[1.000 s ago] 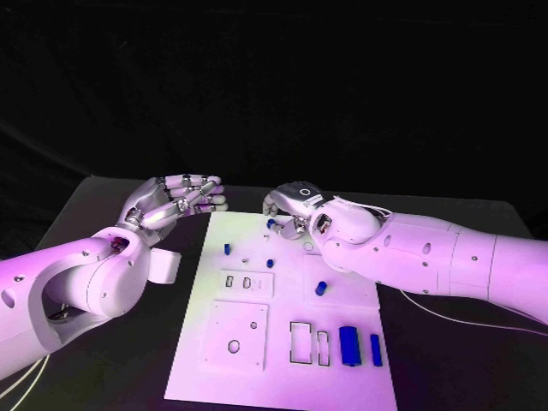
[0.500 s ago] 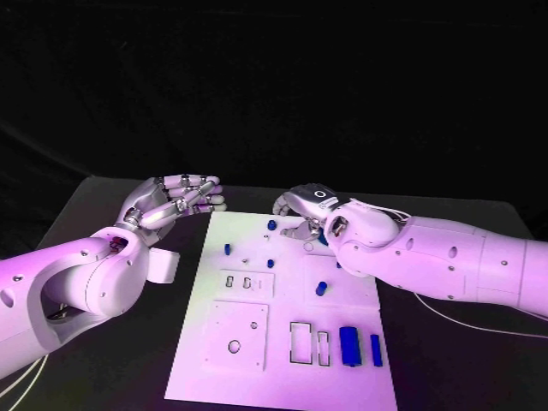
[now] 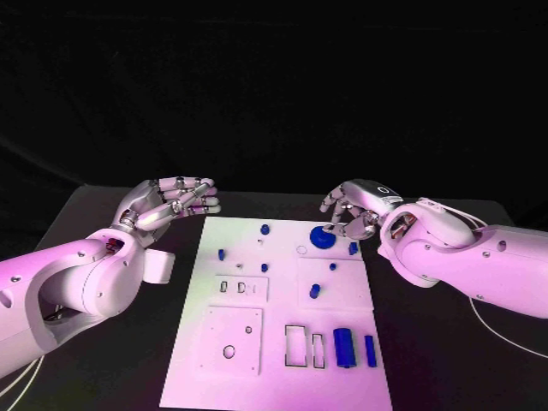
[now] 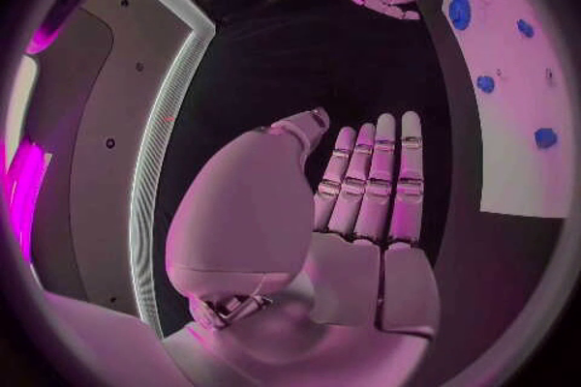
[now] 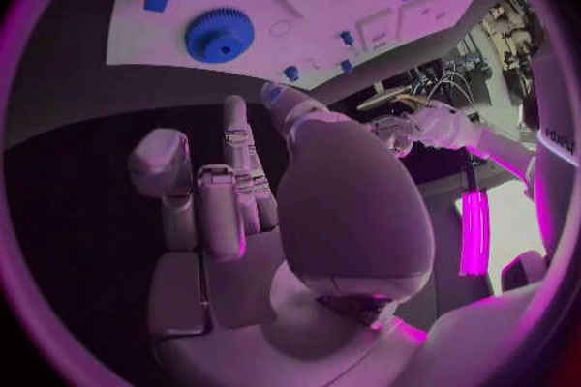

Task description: Assemble the parts on the task board

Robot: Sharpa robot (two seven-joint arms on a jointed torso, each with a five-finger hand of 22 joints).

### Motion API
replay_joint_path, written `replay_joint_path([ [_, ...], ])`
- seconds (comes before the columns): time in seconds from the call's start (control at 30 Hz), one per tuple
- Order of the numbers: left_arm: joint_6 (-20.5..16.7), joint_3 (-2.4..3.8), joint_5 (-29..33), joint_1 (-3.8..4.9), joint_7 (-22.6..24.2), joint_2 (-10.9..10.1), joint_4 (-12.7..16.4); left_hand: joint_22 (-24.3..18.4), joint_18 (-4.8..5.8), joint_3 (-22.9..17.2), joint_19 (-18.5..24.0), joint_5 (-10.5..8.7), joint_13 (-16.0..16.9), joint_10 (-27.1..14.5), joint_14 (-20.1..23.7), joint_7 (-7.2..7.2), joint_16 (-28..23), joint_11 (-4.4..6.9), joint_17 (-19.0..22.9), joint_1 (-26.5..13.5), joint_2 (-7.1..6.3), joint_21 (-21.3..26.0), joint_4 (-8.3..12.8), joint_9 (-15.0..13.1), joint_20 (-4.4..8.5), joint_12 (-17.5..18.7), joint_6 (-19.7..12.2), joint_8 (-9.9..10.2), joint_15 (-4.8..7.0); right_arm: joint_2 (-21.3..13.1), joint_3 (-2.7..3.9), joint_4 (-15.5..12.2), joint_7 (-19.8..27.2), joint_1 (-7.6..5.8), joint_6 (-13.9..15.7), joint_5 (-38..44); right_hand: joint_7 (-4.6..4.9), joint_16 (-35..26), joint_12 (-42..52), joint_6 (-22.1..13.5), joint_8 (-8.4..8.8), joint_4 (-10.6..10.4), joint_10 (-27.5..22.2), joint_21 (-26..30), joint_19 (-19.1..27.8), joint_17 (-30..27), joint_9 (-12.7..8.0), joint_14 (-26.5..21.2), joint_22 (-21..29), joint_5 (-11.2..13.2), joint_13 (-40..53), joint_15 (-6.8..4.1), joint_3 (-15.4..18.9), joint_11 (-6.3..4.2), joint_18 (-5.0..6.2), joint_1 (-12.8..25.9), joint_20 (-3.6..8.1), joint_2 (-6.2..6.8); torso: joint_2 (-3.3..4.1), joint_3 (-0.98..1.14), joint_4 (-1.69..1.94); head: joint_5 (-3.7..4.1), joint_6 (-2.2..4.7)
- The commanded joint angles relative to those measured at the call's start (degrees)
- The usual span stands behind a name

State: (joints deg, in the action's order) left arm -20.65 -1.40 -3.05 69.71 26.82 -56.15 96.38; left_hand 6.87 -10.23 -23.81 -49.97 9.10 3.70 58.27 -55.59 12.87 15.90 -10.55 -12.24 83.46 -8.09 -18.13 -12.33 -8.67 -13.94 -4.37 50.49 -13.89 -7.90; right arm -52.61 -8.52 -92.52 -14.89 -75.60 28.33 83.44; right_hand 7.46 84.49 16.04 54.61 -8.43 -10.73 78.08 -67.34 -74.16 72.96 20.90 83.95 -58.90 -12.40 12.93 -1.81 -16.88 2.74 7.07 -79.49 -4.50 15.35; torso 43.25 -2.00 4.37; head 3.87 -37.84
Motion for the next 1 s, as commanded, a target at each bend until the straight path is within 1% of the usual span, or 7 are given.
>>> replay_joint_path([
  [0.03,1.22,0.04,-0.10,0.05,0.53,0.28,-0.20,-0.09,-0.23,-0.32,0.00,-0.20,0.03,0.12,0.06,1.20,-0.37,-0.29,-0.05,-0.49,-0.30,0.08,-0.12,0.05,-0.37,0.18,-0.51,0.20,-0.30,-0.75,0.00,0.15,-2.50,-0.12,-3.99,-8.84,-0.17,0.63,6.83,-1.07,-0.59,-0.56,1.73,-0.97,-0.62,1.41,0.65,3.29,-1.63,-0.68,6.63,-0.11,4.44,-0.67,-0.91,-0.84,0.31,0.27,-0.15,0.38,-0.52,-0.03,0.08],
  [0.07,1.26,0.04,-0.10,0.05,0.53,0.33,-0.26,-0.09,-0.23,-0.32,0.00,-0.20,0.03,0.12,0.06,1.20,-0.37,-0.29,-0.05,-0.49,-0.30,0.08,-0.12,0.05,-0.37,0.18,-0.51,0.20,-0.30,-0.83,0.00,0.43,-2.45,-0.12,-4.56,-9.56,-0.28,1.03,12.90,-1.52,-1.28,-1.41,-0.56,-1.37,-0.92,2.31,1.15,3.48,-2.32,-1.72,13.30,0.36,6.35,-0.78,-0.76,-1.70,0.55,-0.35,-0.15,0.39,-0.53,0.05,0.07],
  [0.1,1.31,0.03,-0.10,0.05,0.53,0.39,-0.32,-0.09,-0.23,-0.32,0.00,-0.20,0.03,0.12,0.06,1.20,-0.37,-0.29,-0.05,-0.49,-0.30,0.08,-0.12,0.05,-0.37,0.18,-0.51,0.20,-0.30,-0.83,-0.01,0.85,-2.36,-0.09,-5.20,-10.35,-0.19,2.02,35.67,-3.00,-3.12,-3.33,-3.13,-2.38,-1.62,4.57,2.38,3.86,-4.02,-3.04,36.79,0.65,11.15,-1.27,-1.55,-4.35,-0.13,-0.75,-0.14,0.46,-0.56,0.14,0.07],
  [0.17,1.39,0.03,-0.10,0.04,0.52,0.46,-0.41,-0.09,-0.23,-0.32,0.00,-0.20,0.03,0.12,0.06,1.20,-0.37,-0.29,-0.05,-0.49,-0.30,0.08,-0.12,0.05,-0.37,0.18,-0.51,0.20,-0.30,-0.55,-0.02,1.74,-2.15,0.01,-6.10,-11.51,0.32,2.90,50.27,-3.78,-4.12,-5.51,1.15,-3.51,-2.41,7.34,2.88,4.32,-5.77,-3.61,51.59,0.41,12.75,-0.07,-1.65,-4.57,-0.43,-1.82,-0.08,0.53,-0.60,0.08,0.19],
  [0.27,1.48,0.03,-0.09,0.04,0.52,0.56,-0.50,-0.09,-0.23,-0.32,0.00,-0.20,0.03,0.12,0.06,1.20,-0.37,-0.29,-0.05,-0.49,-0.30,0.08,-0.12,0.05,-0.37,0.18,-0.51,0.20,-0.30,0.18,-0.03,3.02,-1.83,0.29,-6.80,-12.45,0.69,3.40,57.97,-4.91,-5.43,-5.83,2.79,-4.12,-2.80,8.71,3.43,4.52,-6.92,-4.01,59.66,0.98,14.58,0.40,-1.67,-4.82,-0.66,-2.61,-0.04,0.61,-0.65,-0.02,0.17],
  [0.5,1.63,0.02,-0.09,0.03,0.47,0.66,-0.59,-0.12,-0.24,-0.42,-0.01,-0.19,0.05,0.19,0.05,1.14,-0.42,-0.26,-0.11,-0.48,-0.30,0.09,-0.04,0.04,-0.38,0.24,-0.47,0.19,-0.29,2.71,-0.06,5.88,-0.99,1.21,-7.52,-13.32,1.00,4.09,65.44,-5.87,-6.76,-5.84,6.17,-5.35,-3.68,10.99,3.79,4.93,-8.88,-4.95,67.61,1.30,15.39,0.84,-2.00,-4.95,-1.00,-3.27,-0.05,0.33,-0.41,0.05,-0.12],
  [1.0,1.79,0.02,-0.09,0.03,0.38,0.58,-0.43,-0.12,-0.24,-0.42,-0.01,-0.19,0.05,0.19,0.05,1.14,-0.42,-0.26,-0.11,-0.48,-0.30,0.09,-0.04,0.04,-0.38,0.24,-0.47,0.19,-0.29,6.50,-0.09,8.95,-0.29,2.31,-6.87,-11.66,1.06,4.43,67.65,-5.77,-7.59,-5.79,7.31,-6.11,-4.18,12.17,3.96,5.14,-10.00,-5.59,69.98,1.42,14.88,0.94,-2.18,-5.17,-1.13,-4.04,-0.10,0.29,-0.52,-0.16,-0.76],
])
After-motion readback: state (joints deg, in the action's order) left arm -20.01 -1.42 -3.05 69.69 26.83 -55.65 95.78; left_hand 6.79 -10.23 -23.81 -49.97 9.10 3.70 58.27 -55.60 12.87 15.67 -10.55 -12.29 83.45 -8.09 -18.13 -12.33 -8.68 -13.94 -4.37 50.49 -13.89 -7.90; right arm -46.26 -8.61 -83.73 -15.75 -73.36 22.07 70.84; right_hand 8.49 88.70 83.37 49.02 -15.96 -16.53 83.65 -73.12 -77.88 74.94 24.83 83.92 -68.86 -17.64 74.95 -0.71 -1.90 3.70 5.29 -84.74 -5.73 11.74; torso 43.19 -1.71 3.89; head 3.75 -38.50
